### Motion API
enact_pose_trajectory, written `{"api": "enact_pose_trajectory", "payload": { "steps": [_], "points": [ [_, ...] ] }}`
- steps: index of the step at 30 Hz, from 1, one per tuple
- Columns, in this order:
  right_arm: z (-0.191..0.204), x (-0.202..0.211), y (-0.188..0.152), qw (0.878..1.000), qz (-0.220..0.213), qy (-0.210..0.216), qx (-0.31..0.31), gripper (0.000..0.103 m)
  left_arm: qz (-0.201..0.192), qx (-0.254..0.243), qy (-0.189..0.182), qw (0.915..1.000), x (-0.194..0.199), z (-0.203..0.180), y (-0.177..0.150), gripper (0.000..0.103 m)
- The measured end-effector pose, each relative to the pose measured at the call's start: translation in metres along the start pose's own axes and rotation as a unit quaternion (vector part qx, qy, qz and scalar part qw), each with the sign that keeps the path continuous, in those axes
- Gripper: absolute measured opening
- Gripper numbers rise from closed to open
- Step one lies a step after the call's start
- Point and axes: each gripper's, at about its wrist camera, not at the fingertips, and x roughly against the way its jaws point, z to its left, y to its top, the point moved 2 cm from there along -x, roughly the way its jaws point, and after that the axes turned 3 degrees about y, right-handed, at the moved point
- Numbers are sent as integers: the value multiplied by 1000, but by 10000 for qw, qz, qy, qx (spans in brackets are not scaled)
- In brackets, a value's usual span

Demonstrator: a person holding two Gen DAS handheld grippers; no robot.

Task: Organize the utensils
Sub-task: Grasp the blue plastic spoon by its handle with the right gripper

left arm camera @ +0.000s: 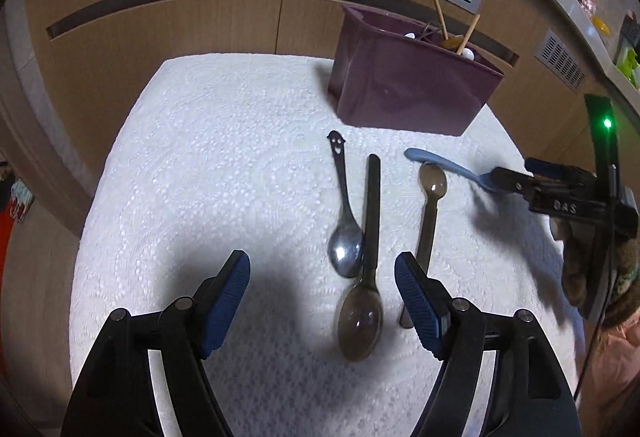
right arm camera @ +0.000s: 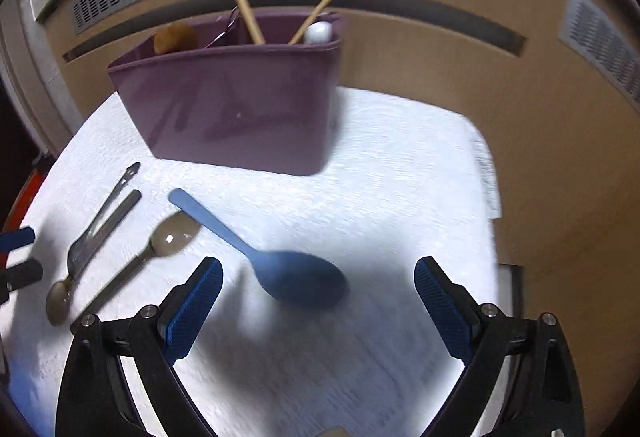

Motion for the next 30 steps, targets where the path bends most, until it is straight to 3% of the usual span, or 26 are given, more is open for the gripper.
{"api": "enact_pose_trajectory", "payload": {
  "steps": [8, 19, 21, 24, 25, 29, 30],
  "points": [
    [5, -36, 10, 9966, 508, 528, -367, 95, 98, 102, 74, 9999, 1, 12, -8, 75],
    [65, 13, -54, 9877, 743, 1269, 531, 96, 270, 128, -76, 9995, -14, 11, -6, 78],
    [72, 26, -55, 9882, 597, 1198, 750, 95, 252, 45, -126, 9996, -12, 6, -6, 78],
    [77, 42, -43, 9916, 63, 765, 1043, 94, 194, -45, -144, 9997, -8, 1, -6, 78],
    [75, 43, -38, 9919, -76, 646, 1088, 91, 175, -60, -143, 9997, -7, 0, -5, 78],
    [74, 12, -7, 9916, 116, 608, 1133, 37, 86, -130, -103, 9998, -1, -3, -6, 78],
    [72, 2, -1, 9925, 179, 524, 1093, 32, 79, -145, -84, 9998, 0, -3, -6, 78]
  ]
}}
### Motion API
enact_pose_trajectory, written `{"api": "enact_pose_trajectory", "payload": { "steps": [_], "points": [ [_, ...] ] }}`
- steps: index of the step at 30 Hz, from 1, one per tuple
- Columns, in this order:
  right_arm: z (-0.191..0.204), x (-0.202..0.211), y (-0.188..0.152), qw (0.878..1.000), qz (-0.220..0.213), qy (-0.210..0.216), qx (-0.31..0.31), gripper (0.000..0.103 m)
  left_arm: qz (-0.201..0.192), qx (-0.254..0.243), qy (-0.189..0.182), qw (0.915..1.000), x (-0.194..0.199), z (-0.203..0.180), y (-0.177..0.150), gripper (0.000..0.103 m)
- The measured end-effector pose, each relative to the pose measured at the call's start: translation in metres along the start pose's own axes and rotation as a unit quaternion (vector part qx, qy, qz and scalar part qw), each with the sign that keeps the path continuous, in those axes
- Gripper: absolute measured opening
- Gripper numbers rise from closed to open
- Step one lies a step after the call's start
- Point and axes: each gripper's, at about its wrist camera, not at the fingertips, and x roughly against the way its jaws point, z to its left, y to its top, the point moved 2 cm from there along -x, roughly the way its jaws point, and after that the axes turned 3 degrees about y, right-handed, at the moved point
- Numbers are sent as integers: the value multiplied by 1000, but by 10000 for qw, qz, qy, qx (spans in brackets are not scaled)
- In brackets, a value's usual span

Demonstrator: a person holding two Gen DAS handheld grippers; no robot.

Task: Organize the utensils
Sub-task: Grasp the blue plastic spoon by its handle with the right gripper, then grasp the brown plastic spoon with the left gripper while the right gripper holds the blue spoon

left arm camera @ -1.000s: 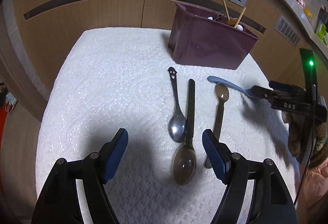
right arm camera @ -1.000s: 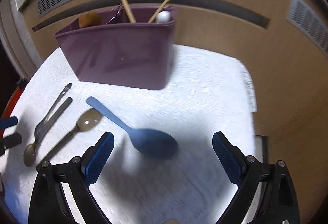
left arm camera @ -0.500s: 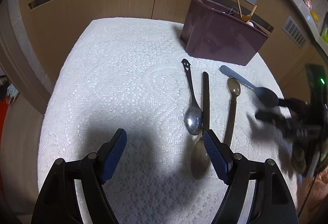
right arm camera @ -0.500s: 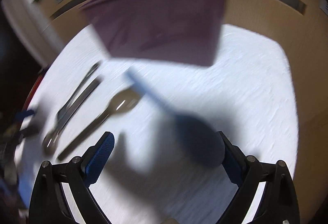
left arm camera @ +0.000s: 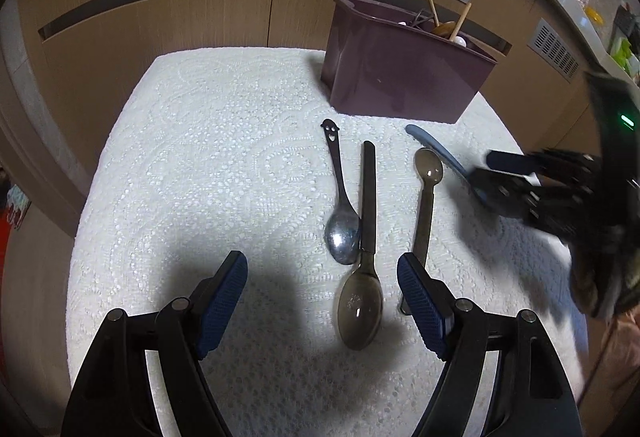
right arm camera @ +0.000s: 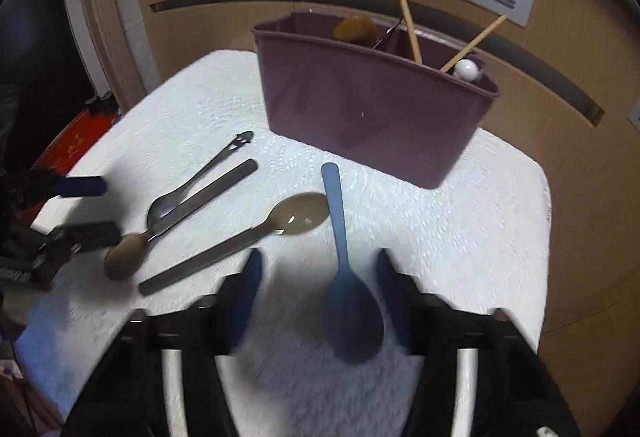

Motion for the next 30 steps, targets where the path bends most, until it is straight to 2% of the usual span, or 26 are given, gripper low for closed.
{"api": "enact_pose_trajectory", "payload": {
  "steps": [4, 6, 8, 11, 16, 17, 20, 24, 27, 30],
  "points": [
    [-10, -31, 14, 9996, 161, -143, -182, 28, -16, -50, 72, 10000, 7, 1, -3, 78],
    [-16, -37, 16, 9992, 175, -12, -372, 23, -18, -112, 88, 9999, 10, 0, -5, 78],
    [-21, -34, 16, 9981, 217, 63, -572, 10, -14, -199, 80, 9998, 11, -2, -8, 78],
    [-30, -23, 3, 9964, 220, 58, -815, 9, -11, -427, -89, 9991, 12, -12, -12, 78],
    [-47, 2, -38, 9916, 200, 86, -1273, 9, -28, -713, -372, 9968, 9, -33, -13, 78],
    [-48, 6, -44, 9911, 195, 89, -1316, 9, -29, -725, -415, 9965, 8, -35, -12, 76],
    [-47, 20, -67, 9899, 169, 20, -1405, 9, 11, -759, -475, 9960, 3, -41, -8, 54],
    [-33, 30, -90, 9910, 84, -139, -1327, 10, 84, -659, -547, 9963, -6, -40, 12, 39],
    [-28, 32, -94, 9901, 26, -59, -1399, 11, 198, -669, -561, 9960, -15, -42, 31, 38],
    [-29, 34, -103, 9887, -55, -51, -1498, 11, 473, -680, -435, 9956, -31, -44, 47, 38]
  ]
}}
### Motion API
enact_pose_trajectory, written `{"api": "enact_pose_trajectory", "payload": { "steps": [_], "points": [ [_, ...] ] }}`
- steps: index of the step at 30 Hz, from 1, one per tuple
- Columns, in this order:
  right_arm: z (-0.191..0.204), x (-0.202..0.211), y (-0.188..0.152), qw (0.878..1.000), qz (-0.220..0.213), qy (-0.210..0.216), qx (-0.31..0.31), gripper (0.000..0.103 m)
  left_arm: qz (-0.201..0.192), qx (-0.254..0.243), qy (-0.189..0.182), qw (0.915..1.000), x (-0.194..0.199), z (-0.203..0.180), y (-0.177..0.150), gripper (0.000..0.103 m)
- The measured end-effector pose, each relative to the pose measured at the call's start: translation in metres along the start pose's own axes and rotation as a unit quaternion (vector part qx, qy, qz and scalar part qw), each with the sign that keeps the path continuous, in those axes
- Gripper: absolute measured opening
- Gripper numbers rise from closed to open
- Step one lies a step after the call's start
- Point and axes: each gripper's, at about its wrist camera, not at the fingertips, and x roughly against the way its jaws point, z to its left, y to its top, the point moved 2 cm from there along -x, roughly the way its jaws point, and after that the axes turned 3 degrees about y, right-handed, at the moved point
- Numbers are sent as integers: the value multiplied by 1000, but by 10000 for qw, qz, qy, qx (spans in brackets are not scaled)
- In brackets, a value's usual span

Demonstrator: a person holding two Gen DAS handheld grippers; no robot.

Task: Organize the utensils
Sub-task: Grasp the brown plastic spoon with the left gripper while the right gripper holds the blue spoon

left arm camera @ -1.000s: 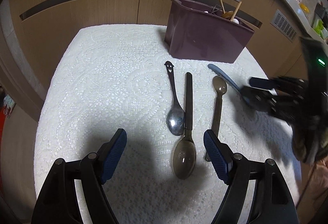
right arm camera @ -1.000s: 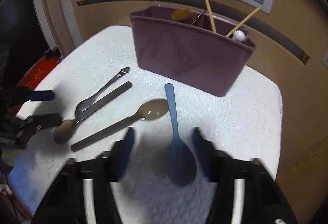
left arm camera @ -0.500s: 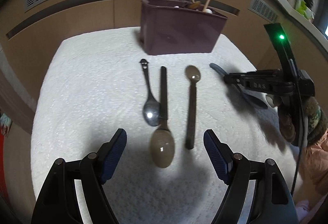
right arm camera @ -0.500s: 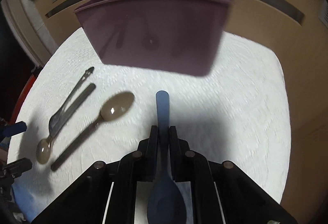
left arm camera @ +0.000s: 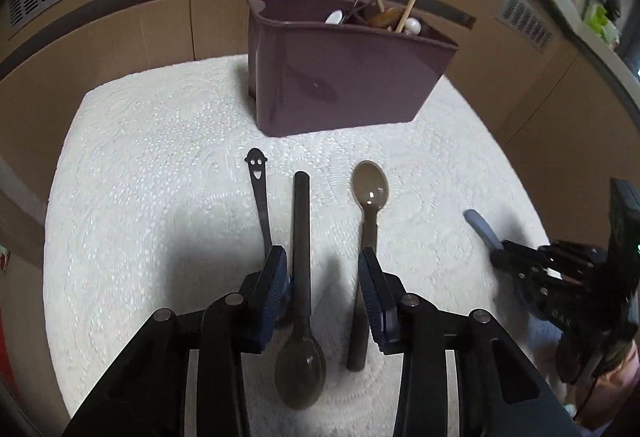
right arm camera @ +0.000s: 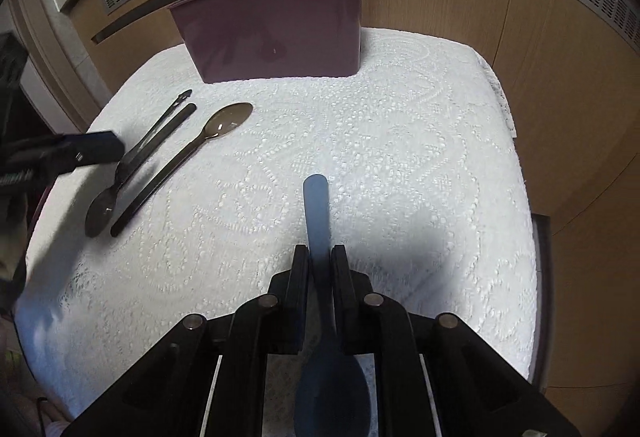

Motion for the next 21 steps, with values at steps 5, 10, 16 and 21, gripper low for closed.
{"api": "enact_pose_trajectory", "payload": {
  "steps": [5, 10, 16, 21],
  "points": [
    [0, 1, -3, 10000, -68, -11, -22, 11, 324, -356, 267, 9985, -26, -5, 16, 27],
    [2, 5, -3, 9999, -93, -59, 103, 12, 768, -624, 492, 9939, -51, -5, 28, 22],
    [-2, 14, 3, 9997, -168, -34, 187, 12, 711, -975, 545, 9912, -49, -18, 25, 12],
    [2, 6, 12, 9994, -87, -14, 325, 13, 153, -488, 109, 9986, -16, -17, 0, 12]
  ]
}}
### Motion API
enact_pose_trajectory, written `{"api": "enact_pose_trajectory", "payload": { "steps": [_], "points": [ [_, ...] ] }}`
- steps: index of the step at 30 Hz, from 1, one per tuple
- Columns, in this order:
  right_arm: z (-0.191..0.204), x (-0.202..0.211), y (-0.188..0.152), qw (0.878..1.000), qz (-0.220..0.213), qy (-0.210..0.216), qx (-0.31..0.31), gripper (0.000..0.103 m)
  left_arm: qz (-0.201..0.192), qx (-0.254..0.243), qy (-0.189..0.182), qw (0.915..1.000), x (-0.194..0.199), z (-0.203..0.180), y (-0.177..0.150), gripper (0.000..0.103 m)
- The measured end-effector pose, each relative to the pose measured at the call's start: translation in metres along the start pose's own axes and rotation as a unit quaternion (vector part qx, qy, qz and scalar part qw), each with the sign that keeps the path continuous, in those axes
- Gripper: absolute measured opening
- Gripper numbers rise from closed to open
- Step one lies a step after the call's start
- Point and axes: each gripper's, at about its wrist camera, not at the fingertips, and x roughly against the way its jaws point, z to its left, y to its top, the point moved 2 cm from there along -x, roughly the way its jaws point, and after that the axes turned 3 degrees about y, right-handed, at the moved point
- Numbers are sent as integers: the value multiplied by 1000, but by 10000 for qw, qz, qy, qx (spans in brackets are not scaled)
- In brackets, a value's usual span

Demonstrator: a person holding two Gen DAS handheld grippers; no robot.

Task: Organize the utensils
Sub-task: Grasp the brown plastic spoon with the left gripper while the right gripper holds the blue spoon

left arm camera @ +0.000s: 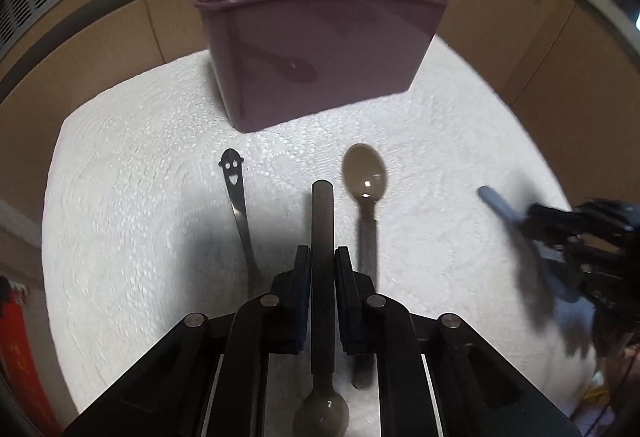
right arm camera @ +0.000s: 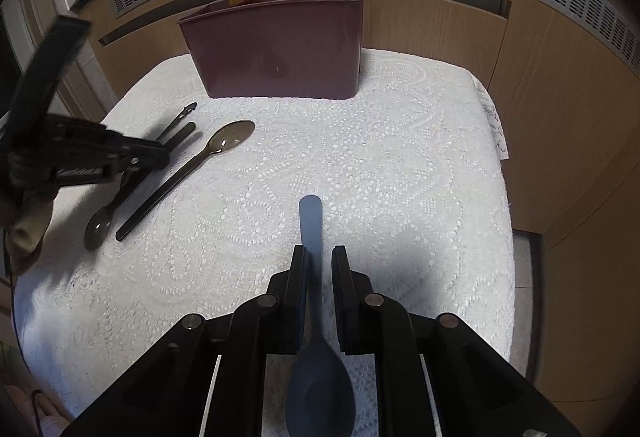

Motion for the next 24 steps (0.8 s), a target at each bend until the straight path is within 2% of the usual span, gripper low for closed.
{"api": "enact_pose_trajectory", "payload": {
  "steps": [2, 6, 9, 13, 15, 19, 24],
  "points": [
    [2, -7, 3, 10000, 88, 14, 39, 16, -200, 201, -95, 9996, 12, 2, -10, 12],
    [9, -23, 8, 9995, 210, -96, 215, 16, -532, 461, -180, 9974, 34, 8, -25, 12],
    [18, -25, 11, 9985, 227, -264, 416, 12, -652, 527, -195, 9963, 42, 12, -26, 12],
    [22, -15, 15, 9990, 104, -242, 361, 12, -784, 457, -194, 9957, 50, 12, -22, 12],
    [22, -8, 17, 9990, 6, -281, 351, 12, -749, 416, -156, 9962, 47, 11, -22, 12],
    [21, -3, 14, 9990, 26, -290, 350, 12, -398, 287, 18, 9988, 31, 11, -19, 13],
    [18, 3, 7, 9993, 19, -241, 268, 12, -242, 162, 73, 9996, 25, 5, -19, 14]
  ]
}}
